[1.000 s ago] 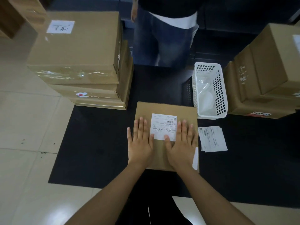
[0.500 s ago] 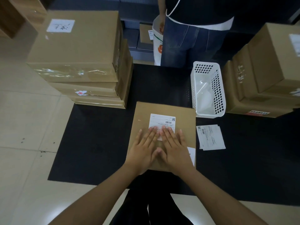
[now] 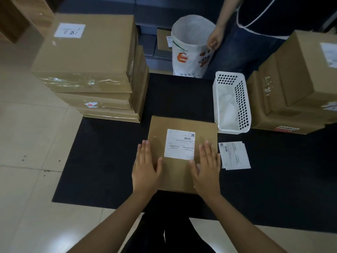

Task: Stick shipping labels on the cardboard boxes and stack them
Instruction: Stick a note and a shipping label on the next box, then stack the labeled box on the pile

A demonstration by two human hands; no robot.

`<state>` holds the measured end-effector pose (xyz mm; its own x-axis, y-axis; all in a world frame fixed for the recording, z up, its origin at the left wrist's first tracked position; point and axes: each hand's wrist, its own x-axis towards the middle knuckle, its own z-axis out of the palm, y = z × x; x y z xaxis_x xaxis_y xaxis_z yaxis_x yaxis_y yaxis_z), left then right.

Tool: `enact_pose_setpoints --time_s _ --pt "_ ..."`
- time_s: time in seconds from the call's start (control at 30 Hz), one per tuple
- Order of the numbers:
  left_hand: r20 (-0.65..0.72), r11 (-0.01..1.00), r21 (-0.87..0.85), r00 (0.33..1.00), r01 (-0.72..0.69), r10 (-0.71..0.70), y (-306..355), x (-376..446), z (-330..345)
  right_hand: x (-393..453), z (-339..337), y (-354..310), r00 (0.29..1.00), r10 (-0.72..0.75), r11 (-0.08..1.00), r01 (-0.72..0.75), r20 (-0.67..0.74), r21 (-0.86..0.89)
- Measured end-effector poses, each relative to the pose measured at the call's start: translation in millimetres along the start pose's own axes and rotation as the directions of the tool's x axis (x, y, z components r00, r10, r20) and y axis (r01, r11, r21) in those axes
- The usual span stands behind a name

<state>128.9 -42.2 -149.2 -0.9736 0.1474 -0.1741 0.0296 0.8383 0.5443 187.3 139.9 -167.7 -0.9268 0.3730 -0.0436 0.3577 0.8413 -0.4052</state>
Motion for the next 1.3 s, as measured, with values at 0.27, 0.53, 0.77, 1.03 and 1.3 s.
enact_pose_setpoints --time_s 0.27,0.53,0.77,1.03,1.3 --pt "0.087 0.933 -0.223 0.959 0.281 -0.268 -14 0 -17 -21 -19 22 0.818 0.572 0.792 -0.534 -0.058 0.295" --pt "0.177 0.797 -0.481 0.931 0.364 -0.318 -10 -16 -8 -31 -5 13 0.781 0.591 0.663 -0.612 0.201 0.431" --pt "0.159 0.811 -0.445 0.924 0.381 -0.347 -14 -19 -13 -36 -8 9 0.785 0.592 0.668 -0.605 0.183 0.433" --pt "0.096 0.844 -0.416 0.94 0.338 -0.328 -16 -23 -35 -32 -21 -10 0.81 0.558 0.685 -0.572 0.179 0.451" --pt "0.096 0.874 -0.403 0.962 0.272 -0.255 4 -37 -38 -47 -43 1 0.82 0.561 0.685 -0.537 0.113 0.493"
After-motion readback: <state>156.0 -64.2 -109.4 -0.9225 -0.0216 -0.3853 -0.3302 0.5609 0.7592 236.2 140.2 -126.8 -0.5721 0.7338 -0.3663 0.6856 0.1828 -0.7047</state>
